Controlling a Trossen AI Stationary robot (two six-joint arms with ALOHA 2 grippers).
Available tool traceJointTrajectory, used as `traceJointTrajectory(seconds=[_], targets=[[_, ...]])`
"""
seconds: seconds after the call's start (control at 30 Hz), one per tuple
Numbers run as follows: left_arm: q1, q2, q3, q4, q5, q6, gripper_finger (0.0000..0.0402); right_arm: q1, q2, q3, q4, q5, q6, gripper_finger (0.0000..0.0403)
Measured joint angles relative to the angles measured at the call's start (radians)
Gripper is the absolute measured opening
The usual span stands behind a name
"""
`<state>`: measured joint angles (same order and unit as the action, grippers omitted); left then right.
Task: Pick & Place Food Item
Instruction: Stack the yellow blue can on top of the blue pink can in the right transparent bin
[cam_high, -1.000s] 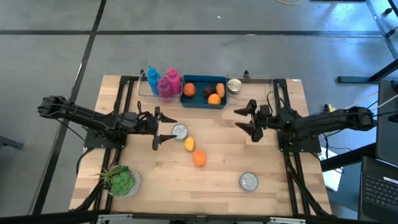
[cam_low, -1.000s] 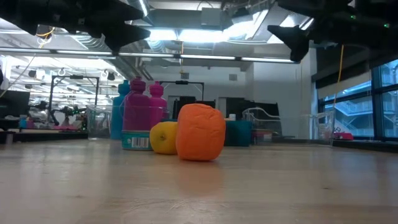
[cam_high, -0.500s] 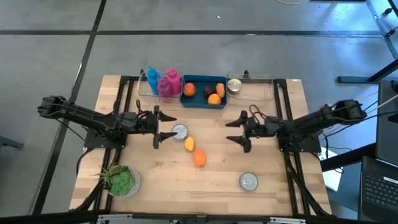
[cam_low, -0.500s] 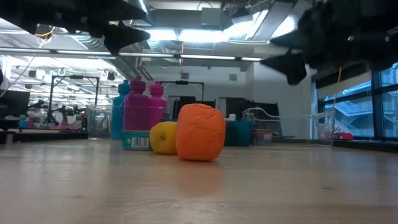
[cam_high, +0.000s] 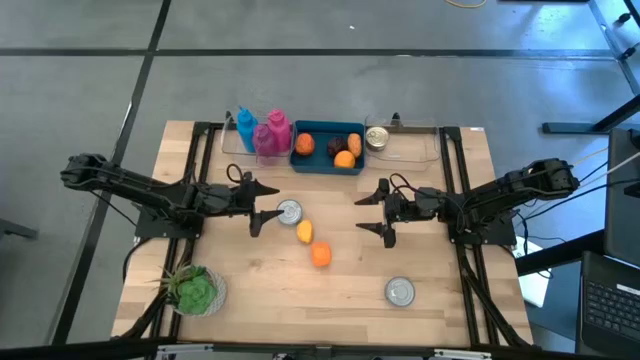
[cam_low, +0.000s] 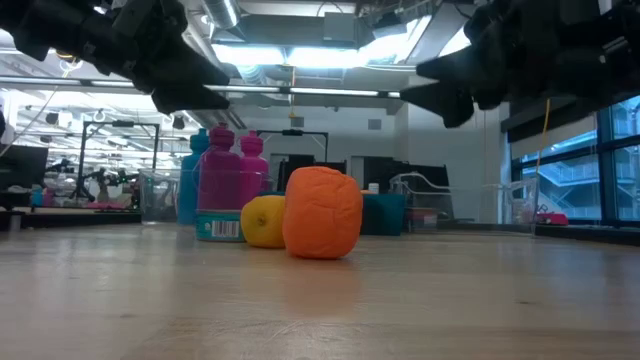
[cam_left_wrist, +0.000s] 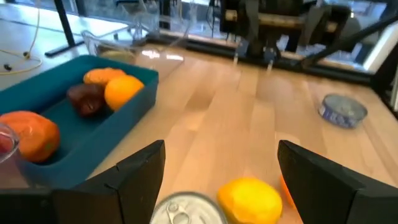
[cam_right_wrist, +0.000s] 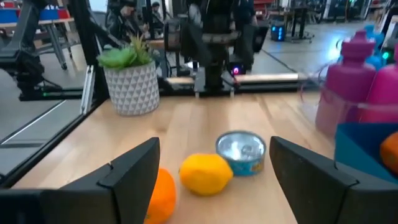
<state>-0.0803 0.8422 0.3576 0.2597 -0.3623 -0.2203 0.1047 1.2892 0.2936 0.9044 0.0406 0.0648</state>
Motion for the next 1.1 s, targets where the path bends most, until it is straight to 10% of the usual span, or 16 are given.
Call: traceJointTrajectory(seconds=[1.1], targets=[[-0.017,0.433,0.189,-0.333,0.12,0.416,0.0299,-0.084,0.0,0.249,-0.241,-0.004,0.053,0.0302]])
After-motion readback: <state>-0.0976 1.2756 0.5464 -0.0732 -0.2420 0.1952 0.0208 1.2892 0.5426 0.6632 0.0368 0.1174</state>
